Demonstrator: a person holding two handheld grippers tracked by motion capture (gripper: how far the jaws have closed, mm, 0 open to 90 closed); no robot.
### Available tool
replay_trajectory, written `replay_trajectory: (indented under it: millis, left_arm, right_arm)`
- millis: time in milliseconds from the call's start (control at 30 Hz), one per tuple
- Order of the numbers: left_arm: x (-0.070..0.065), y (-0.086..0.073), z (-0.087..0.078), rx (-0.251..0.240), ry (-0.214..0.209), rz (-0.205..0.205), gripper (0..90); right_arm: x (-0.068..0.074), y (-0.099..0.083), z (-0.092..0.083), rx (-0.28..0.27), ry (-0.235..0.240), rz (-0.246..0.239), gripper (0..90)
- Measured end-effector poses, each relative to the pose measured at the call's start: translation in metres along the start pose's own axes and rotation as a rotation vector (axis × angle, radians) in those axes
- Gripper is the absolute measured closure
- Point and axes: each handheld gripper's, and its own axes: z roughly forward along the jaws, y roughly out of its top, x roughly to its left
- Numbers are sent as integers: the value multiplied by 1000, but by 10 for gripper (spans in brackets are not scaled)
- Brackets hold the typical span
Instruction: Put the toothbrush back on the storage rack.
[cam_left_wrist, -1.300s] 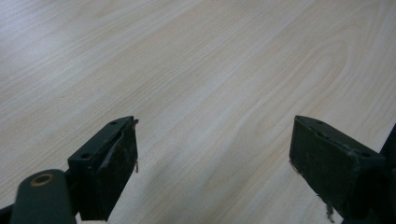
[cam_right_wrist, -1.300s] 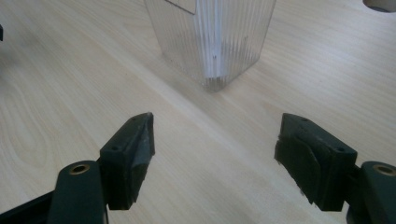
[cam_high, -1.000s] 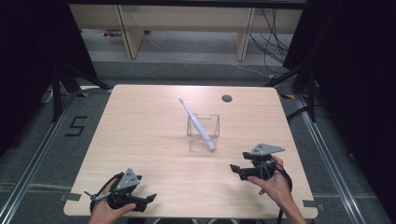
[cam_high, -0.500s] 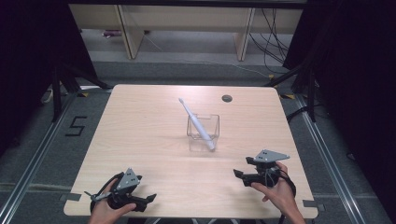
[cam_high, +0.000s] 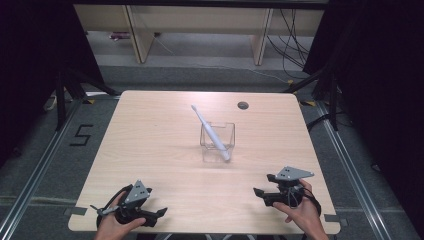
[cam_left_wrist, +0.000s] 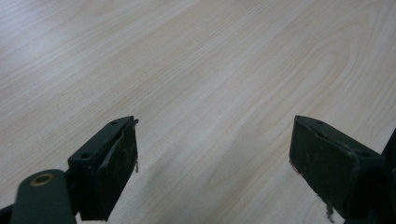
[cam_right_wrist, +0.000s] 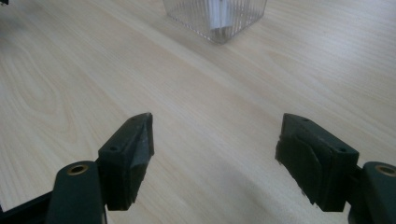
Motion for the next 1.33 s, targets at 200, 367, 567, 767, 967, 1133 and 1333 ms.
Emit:
replay_trajectory:
  millis: [200,367,567,767,967,1133,1333]
  left_arm:
    - [0,0,1,-3,6,-4,147]
    - [0,0,1,-3,6,-5,147]
    - [0,0,1,-1,9,-7,147]
    - [0,0,1,-1,5,-7,147]
    - [-1,-1,2,-12,1,-24,147]
    - [-2,-1,2,-12,0,-23,147]
    - [-2,-1,2,-12,0,-24,147]
  right_arm:
    - [0,-6,-3,10,7,-2,263]
    - [1,-12,-6,18,6,18,257]
    - [3,-18,-10,32,-1,40,257]
    - [2,-21,-10,24,7,22,253]
    - [0,-23,-12,31,21,7,253]
    - [0,-24,-13,38,16,13,253]
    - [2,-24,-13,39,-4,30,253]
